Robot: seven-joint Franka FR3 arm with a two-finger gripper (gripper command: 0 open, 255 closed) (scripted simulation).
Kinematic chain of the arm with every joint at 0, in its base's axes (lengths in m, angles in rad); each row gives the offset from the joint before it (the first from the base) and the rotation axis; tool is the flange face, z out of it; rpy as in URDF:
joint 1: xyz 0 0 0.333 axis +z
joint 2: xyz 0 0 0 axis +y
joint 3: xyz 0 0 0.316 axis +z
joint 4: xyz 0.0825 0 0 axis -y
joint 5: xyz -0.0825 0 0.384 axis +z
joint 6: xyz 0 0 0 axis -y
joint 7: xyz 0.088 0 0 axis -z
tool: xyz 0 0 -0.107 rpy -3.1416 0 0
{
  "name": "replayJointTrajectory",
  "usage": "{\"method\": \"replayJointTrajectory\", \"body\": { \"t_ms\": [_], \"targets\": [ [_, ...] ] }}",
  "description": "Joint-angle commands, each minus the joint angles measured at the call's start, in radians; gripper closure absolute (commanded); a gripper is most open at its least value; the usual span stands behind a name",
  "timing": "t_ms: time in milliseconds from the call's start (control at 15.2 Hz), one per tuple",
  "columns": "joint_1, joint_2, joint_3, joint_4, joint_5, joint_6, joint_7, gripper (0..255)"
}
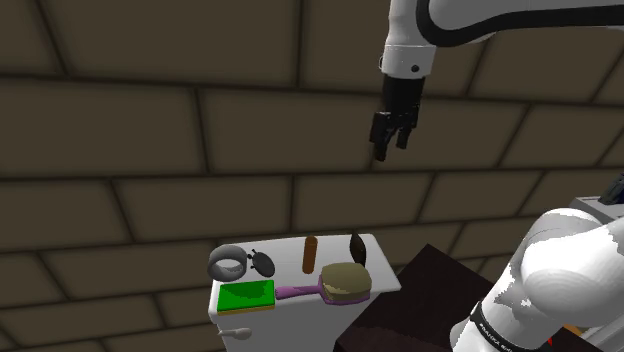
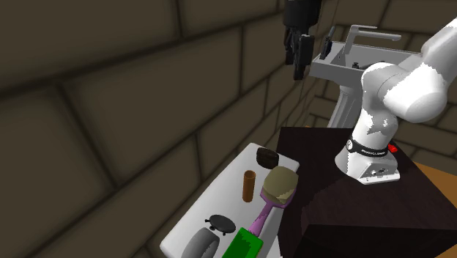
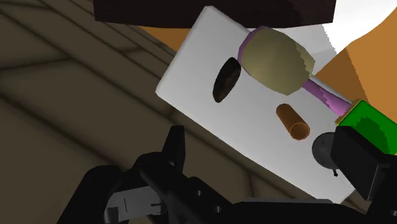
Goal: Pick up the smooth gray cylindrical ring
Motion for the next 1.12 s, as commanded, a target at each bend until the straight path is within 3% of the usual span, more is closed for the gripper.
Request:
{"method": "replayJointTrajectory", "body": {
  "t_ms": [0,528,1056],
  "targets": [
    [0.012,0.066,0.008,0.010,-0.001,0.053,-0.024,0],
    [0.058,0.338,0.060,0.096,-0.011,0.221,-0.092,0],
    [0.104,0.620,0.117,0.245,-0.055,0.333,-0.139,0]
  ]
}}
